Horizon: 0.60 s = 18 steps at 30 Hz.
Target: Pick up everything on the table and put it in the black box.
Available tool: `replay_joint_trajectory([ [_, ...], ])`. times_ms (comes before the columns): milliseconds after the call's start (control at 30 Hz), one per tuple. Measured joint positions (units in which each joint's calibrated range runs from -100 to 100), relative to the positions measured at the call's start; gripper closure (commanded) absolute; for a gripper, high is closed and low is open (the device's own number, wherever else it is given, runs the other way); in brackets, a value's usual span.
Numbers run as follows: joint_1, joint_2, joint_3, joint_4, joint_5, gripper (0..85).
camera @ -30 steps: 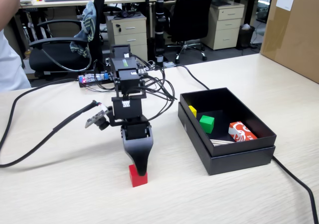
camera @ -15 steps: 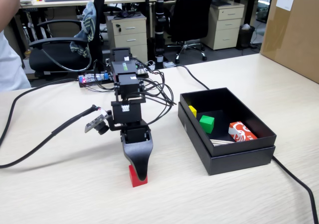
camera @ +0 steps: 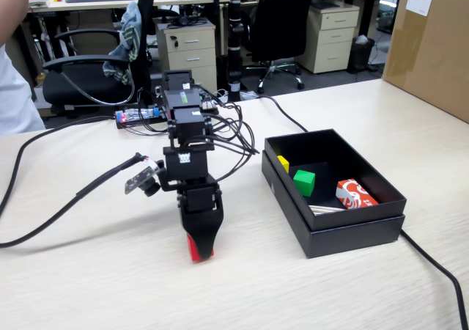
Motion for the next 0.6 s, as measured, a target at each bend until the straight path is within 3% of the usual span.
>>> replay_joint_trajectory([
  [67,0.05,0.0,0.09,-1.01,0.0,69.6],
  [167,0.05,0.0,0.55,-2.32,0.0,84.6],
  [467,-0.2,-2.2,-0.27,-4.96,0.15,84.6],
  [600,0.29,-12.56,-3.29,-8.05,0.98,84.6],
])
